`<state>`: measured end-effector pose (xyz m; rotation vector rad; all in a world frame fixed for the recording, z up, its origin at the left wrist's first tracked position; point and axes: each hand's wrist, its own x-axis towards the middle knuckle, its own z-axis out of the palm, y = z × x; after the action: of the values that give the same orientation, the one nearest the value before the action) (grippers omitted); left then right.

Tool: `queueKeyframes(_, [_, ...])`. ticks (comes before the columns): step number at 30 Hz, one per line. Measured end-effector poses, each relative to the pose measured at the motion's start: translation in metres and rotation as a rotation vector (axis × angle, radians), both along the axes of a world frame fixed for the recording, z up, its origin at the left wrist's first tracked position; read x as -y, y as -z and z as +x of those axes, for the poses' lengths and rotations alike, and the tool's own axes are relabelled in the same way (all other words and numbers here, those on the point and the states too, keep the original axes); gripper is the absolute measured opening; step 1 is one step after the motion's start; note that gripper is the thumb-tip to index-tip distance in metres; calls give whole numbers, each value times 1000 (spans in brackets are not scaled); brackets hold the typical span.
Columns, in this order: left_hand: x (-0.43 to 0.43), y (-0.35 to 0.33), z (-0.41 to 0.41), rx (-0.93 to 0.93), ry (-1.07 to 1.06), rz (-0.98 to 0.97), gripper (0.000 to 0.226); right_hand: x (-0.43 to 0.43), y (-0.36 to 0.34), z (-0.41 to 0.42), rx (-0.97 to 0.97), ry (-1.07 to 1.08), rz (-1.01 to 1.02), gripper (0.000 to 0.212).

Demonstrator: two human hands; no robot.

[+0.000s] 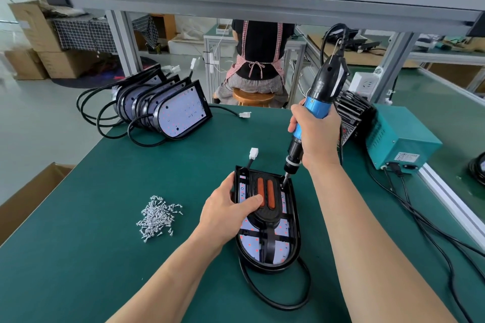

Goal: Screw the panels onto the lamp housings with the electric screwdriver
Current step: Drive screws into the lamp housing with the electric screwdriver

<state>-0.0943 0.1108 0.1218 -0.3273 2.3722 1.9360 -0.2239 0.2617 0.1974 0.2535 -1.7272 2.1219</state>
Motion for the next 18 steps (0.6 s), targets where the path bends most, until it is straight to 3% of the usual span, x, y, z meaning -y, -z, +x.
queueKeyframes(6, [0,-3,1,-4,-9,2,45,-18,0,7,-11,-236,-61,12])
queueKeyframes(13, [1,-7,3,7,28,-2,52,-23,-6,18,-64,-225,-80,10])
queueKeyframes(18, [1,-7,2,9,26,-28,42,-36,-9,23,-84,-314,-121,21])
